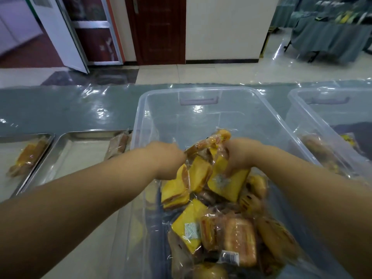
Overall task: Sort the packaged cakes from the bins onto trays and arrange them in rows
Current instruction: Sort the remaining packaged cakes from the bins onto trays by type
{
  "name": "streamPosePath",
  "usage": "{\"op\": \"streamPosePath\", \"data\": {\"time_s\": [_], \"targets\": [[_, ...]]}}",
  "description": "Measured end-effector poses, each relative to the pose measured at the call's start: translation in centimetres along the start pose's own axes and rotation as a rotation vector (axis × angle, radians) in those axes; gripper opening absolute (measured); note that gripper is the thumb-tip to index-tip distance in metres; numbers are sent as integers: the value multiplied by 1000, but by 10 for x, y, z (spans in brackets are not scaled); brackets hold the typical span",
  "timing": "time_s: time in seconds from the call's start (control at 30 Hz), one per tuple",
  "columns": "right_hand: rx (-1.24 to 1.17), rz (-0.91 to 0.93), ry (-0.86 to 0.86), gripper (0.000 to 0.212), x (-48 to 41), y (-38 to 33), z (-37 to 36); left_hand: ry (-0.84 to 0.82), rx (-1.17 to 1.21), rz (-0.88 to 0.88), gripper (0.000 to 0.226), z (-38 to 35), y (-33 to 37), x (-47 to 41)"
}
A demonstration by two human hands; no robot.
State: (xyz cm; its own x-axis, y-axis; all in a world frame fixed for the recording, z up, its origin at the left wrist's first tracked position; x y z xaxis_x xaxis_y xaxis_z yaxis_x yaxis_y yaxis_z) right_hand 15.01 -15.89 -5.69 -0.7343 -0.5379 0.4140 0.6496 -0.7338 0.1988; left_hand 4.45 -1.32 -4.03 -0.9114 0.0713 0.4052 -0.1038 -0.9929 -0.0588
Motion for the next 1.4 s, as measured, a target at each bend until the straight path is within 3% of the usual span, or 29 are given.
{"op": "streamPosePath", "data": {"time_s": [0.13, 0.23, 0.47, 0.6, 0.97, 1.07, 1.23, 1.33, 1.4], "targets": [[142, -25, 210, 47, 29, 2, 40, -140, -225, -133, 38, -10, 12, -5], [198, -39, 275, 49, 47, 2, 53, -199, -399, -313, 50, -23, 31, -15], [102, -83, 188, 40, 55, 10, 30, -352, -623, -501, 49, -59, 59, -44], [50, -108, 174, 35, 50, 22, 23, -396, -662, -610, 63, -70, 60, -45], [-30, -124, 161, 37, 43, 25, 17, -470, -650, -391, 58, -72, 43, -53], [-55, -138, 165, 35, 43, 24, 16, -410, -675, -376, 50, -61, 44, -52], [-213, -177, 246, 36, 44, 23, 22, -188, -502, -385, 39, -12, 35, -34], [-337, -220, 374, 36, 51, 28, 38, -21, -117, -259, 42, 20, 22, -15], [-400, -238, 492, 38, 61, 32, 52, 166, 224, -144, 33, 42, 6, 4]]}}
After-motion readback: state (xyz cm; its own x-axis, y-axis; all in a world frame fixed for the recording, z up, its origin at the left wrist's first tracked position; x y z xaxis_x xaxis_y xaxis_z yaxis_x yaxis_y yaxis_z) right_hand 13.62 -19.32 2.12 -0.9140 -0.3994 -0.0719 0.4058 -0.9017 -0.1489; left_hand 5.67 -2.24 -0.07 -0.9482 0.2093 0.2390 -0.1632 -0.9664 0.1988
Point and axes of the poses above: each hand's wrist, its own x-axis away from the middle knuckle, its own z-axis out of the back of the hand, y = z × x, the point moved 4 cm from there along -x, towards the middle knuckle, and after that the axes turned 13 degrees about x, right-handed, at the moved point
